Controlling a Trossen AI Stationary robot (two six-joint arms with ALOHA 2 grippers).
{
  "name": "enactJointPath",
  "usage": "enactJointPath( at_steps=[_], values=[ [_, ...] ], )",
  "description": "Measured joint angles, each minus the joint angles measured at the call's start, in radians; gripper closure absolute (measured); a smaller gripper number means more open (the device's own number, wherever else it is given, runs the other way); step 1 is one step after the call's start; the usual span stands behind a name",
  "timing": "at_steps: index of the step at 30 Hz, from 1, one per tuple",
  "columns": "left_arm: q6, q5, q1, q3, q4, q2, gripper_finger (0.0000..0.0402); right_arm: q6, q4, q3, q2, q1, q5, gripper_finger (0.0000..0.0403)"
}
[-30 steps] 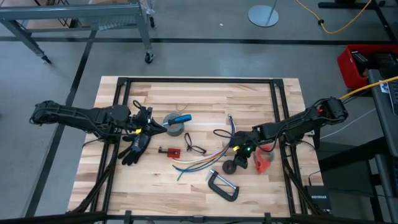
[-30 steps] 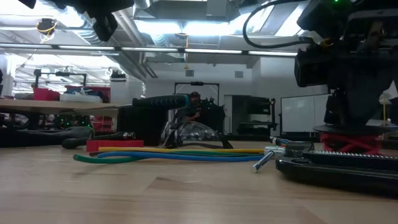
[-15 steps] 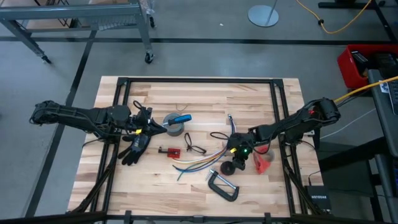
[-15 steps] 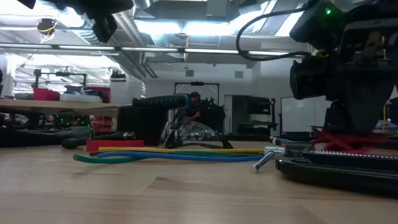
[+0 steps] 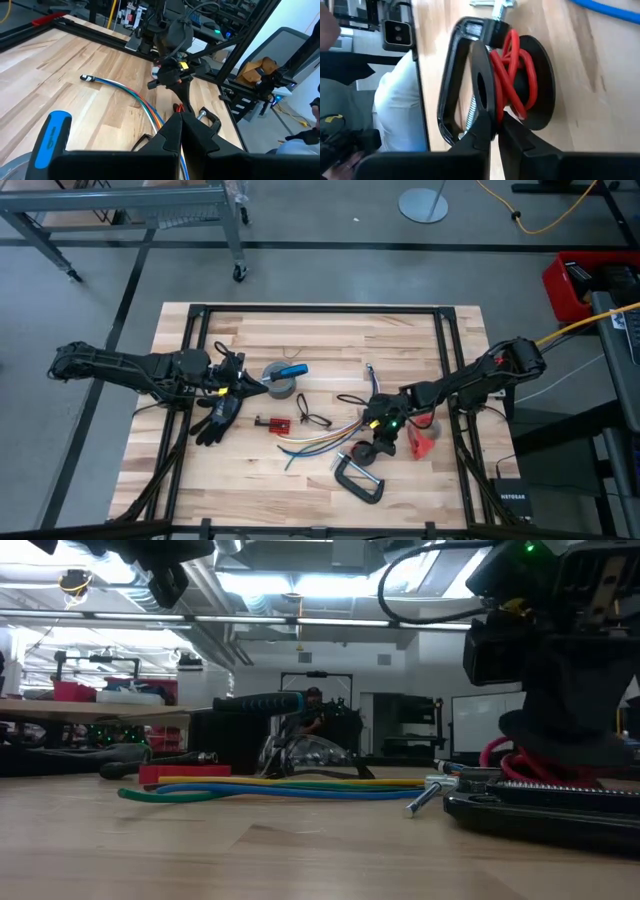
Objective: Coil cords
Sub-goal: Uncoil the red wire from the black spool
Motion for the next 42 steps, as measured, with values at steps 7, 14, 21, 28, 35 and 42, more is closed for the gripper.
enactJointPath(
  at_steps=[7,14,21,28,35,42],
  values=[
    [0.005,0.000,0.000,0.000,0.001,0.000,0.0400,-0.045,-0.001,0.061,0.002,-0.009,0.007,0.0388],
    [0.005,-0.001,0.000,0.000,0.002,0.000,0.0400,-0.174,-0.002,0.132,0.002,-0.041,0.094,0.0388],
    [-0.012,-0.067,0.000,0.000,0.011,0.008,0.0400,-0.361,0.000,0.233,0.002,-0.107,0.229,0.0388],
    [-0.127,-0.093,0.000,0.000,0.031,0.063,0.0400,-0.540,0.000,0.391,0.001,-0.173,0.265,0.0388],
    [-0.098,-0.089,0.000,0.000,0.080,0.139,0.0400,-0.723,-0.076,0.552,-0.001,-0.185,0.293,0.0388],
    [0.037,-0.089,0.000,0.000,0.291,0.214,0.0393,-0.860,-0.299,0.619,-0.001,-0.183,0.501,0.0388]
  ],
)
